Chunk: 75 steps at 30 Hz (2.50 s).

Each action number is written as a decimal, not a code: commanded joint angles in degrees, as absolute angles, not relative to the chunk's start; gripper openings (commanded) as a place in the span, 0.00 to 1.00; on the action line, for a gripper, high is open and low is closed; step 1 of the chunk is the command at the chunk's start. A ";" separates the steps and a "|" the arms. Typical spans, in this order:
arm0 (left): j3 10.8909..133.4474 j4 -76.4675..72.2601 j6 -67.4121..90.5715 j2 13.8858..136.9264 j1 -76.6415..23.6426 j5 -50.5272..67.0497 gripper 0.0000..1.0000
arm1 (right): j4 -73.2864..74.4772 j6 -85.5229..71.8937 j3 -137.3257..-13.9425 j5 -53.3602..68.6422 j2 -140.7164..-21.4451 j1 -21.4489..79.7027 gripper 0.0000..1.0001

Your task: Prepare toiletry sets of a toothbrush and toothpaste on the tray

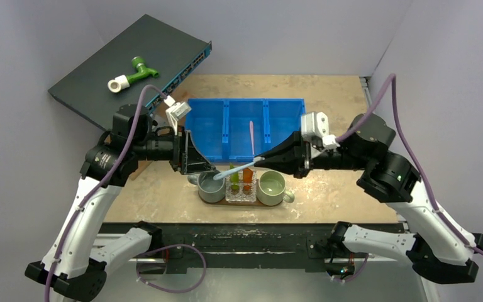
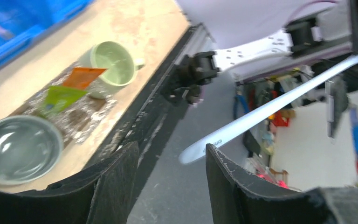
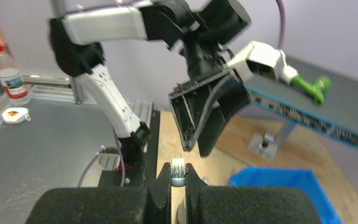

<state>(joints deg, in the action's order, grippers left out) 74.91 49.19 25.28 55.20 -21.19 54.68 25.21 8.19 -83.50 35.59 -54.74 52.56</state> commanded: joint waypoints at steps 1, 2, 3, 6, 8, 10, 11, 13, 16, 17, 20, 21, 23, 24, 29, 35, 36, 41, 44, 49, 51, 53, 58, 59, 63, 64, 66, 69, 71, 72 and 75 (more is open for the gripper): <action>77.22 56.26 18.68 54.87 -20.83 40.84 0.55 | 34.35 4.57 -86.56 25.11 -56.77 52.56 0.00; 77.05 56.79 18.23 54.70 -20.79 38.16 0.56 | 35.20 4.42 -86.48 23.61 -57.00 52.56 0.00; 76.89 57.04 17.62 54.51 -20.75 36.33 0.56 | 36.15 4.20 -86.53 22.12 -57.29 52.56 0.00; 75.88 57.53 16.87 53.63 -20.74 30.74 0.60 | 38.95 2.53 -86.66 17.71 -58.03 52.56 0.00; 74.97 57.39 16.68 53.02 -20.74 28.07 0.62 | 40.96 0.72 -86.91 13.70 -58.89 52.60 0.00; 73.93 56.87 16.55 52.49 -20.74 26.03 0.64 | 43.09 -0.98 -87.65 10.01 -59.69 53.04 0.00; 73.42 56.70 16.45 52.12 -20.74 24.62 0.65 | 43.58 -2.10 -87.62 7.83 -59.76 53.64 0.00; 72.44 56.28 16.21 51.80 -20.74 22.67 0.66 | 43.69 -3.34 -87.14 3.45 -59.54 56.05 0.00; 71.01 55.46 16.00 51.47 -20.74 20.98 0.66 | 45.05 -5.18 -87.79 -5.56 -60.82 61.51 0.00; 70.46 55.25 16.00 51.38 -20.74 20.26 0.66 | 45.86 -5.83 -88.17 -8.78 -61.77 63.76 0.00; 69.32 54.53 16.20 50.97 -20.74 18.00 0.66 | 47.66 -7.83 -89.53 -14.93 -64.23 67.80 0.00; 68.81 54.19 16.44 50.67 -20.74 17.17 0.66 | 47.84 -8.52 -89.49 -16.49 -64.63 68.59 0.00; 67.86 53.49 16.69 49.95 -20.74 15.60 0.66 | 48.37 -9.85 -89.16 -19.04 -65.08 70.02 0.00; 67.34 53.24 16.80 49.60 -20.74 14.71 0.66 | 49.01 -10.47 -89.06 -20.32 -65.35 70.65 0.00; 62.99 49.56 17.81 47.02 -20.74 10.25 0.66 | 49.04 -13.36 -86.84 -24.07 -65.87 72.67 0.00; 56.61 43.77 17.72 44.13 -20.74 7.55 0.66 | 47.48 -16.38 -83.51 -31.50 -66.95 77.26 0.00; 55.82 43.29 17.48 43.98 -20.74 7.48 0.66 | 47.53 -16.91 -83.11 -32.86 -67.42 78.12 0.00; 54.63 43.09 16.80 44.12 -20.78 7.44 0.66 | 46.69 -19.11 -80.64 -40.43 -68.40 81.92 0.00; 54.35 43.16 16.62 43.88 -20.83 7.21 0.66 | 44.42 -19.81 -78.16 -40.66 -68.18 82.61 0.00; 54.15 43.07 16.52 43.86 -20.92 7.16 0.66 | 41.94 -20.88 -75.57 -40.22 -67.97 83.09 0.00; 54.14 42.92 16.55 43.86 -20.92 7.29 0.66 | 40.37 -21.08 -74.11 -40.34 -67.37 83.21 0.00; 54.19 42.86 16.52 43.86 -20.92 7.45 0.66 | 38.34 -21.16 -72.26 -40.47 -66.52 83.30 0.00; 54.17 42.85 16.52 43.86 -20.92 7.63 0.66 | 34.72 -21.66 -68.46 -42.16 -64.89 83.41 0.00; 54.17 42.83 16.48 43.93 -20.91 7.69 0.66 | 33.99 -21.70 -67.69 -42.38 -64.43 83.41 0.00; 54.14 42.74 16.44 43.95 -20.92 7.73 0.66 | 30.32 -21.80 -63.95 -43.70 -62.73 83.58 0.00; 54.14 42.67 16.44 43.95 -20.92 7.73 0.66 | 28.41 -21.80 -62.03 -44.10 -62.22 83.63 0.00; 54.15 42.65 16.44 43.93 -20.92 7.81 0.66 | 25.46 -21.80 -59.21 -44.90 -61.21 83.67 0.00; 54.14 42.69 16.43 44.03 -20.92 8.00 0.66 | 21.79 -22.05 -56.17 -46.25 -60.01 83.67 0.00; 54.15 42.68 16.44 44.03 -20.92 8.15 0.65 | 19.56 -22.06 -54.18 -47.29 -59.12 83.76 0.00; 54.14 42.64 16.44 44.03 -20.92 8.19 0.65 | 18.67 -22.17 -53.29 -47.88 -58.78 83.83 0.00; 54.19 42.69 16.39 44.08 -20.92 8.09 0.65 | 15.57 -22.28 -50.38 -48.98 -57.58 84.10 0.00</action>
<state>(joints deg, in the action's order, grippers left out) 54.48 44.99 17.32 44.38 -21.02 7.88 23.49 -21.04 -52.97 -44.69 -59.88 83.48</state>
